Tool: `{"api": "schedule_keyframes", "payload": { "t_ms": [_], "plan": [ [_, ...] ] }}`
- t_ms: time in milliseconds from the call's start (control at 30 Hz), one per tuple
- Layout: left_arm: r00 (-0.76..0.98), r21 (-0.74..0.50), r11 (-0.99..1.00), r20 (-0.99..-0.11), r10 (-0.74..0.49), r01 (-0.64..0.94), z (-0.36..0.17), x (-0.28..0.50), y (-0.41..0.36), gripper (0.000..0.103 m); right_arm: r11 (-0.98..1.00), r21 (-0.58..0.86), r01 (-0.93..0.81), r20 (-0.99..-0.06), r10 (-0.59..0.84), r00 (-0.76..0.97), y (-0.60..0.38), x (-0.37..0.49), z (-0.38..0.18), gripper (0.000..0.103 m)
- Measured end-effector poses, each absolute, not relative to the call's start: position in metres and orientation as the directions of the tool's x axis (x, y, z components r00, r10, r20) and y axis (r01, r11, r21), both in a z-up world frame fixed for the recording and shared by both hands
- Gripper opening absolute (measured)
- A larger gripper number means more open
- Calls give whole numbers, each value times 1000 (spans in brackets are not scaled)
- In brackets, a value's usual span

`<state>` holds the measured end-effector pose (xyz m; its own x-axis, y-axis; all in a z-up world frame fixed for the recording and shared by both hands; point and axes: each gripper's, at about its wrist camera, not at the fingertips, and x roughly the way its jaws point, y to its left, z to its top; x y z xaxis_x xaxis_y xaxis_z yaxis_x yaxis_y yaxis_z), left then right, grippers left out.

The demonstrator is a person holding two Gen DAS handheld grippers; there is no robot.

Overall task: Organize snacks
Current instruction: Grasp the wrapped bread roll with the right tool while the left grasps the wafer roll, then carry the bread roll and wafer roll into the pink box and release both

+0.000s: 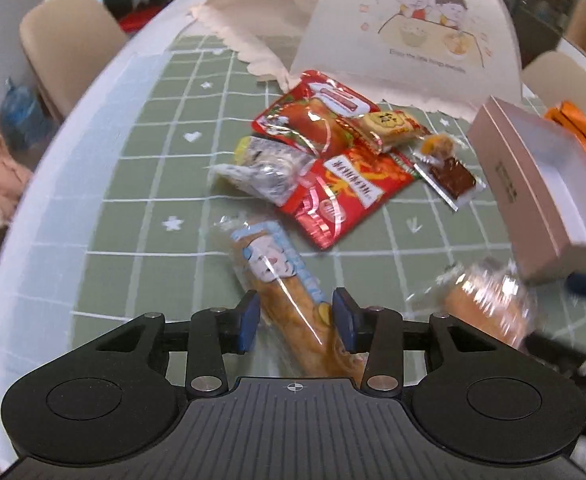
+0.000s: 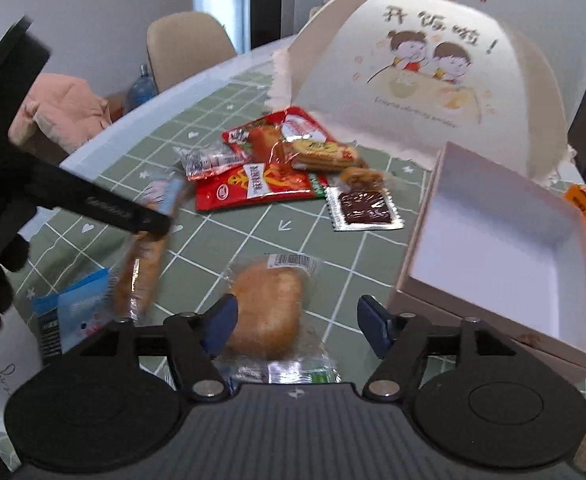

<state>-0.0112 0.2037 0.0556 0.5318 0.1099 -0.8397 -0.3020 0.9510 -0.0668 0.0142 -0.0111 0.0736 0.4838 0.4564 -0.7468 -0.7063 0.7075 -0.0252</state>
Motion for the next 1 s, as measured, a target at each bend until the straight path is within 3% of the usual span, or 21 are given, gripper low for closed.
{"api": "schedule_keyframes", "payload": {
  "t_ms": [100, 400, 533, 567, 633, 833, 1000],
  "plan": [
    [521, -62, 947, -845, 118, -316, 59, -32, 217, 43, 689, 28, -724, -734, 506, 453, -28, 7, 74, 77],
    [525, -257, 841, -850, 37, -476, 50, -69, 255, 49, 697, 61, -714, -751, 504, 428, -10, 17, 56, 78],
    [500, -225, 853, -864, 49, -471, 42, -57, 243, 50, 710, 17, -704, -798, 434, 418, 27, 29, 38, 76],
    [495, -204, 864, -867, 59, -460, 41, -55, 238, 49, 710, 5, -704, -820, 406, 404, 34, 31, 33, 62],
    [506, -166, 889, -859, 82, -426, 43, -54, 229, 46, 706, 7, -708, -831, 398, 390, 36, 29, 32, 55],
    [649, -239, 932, -760, -6, -272, 70, -79, 195, 34, 682, 13, -731, -756, 485, 439, -17, -5, 75, 53],
    [746, -301, 950, -650, -145, -77, 129, -75, 150, 33, 755, 44, -654, -732, 470, 494, -84, -19, 100, 53]
  ]
}}
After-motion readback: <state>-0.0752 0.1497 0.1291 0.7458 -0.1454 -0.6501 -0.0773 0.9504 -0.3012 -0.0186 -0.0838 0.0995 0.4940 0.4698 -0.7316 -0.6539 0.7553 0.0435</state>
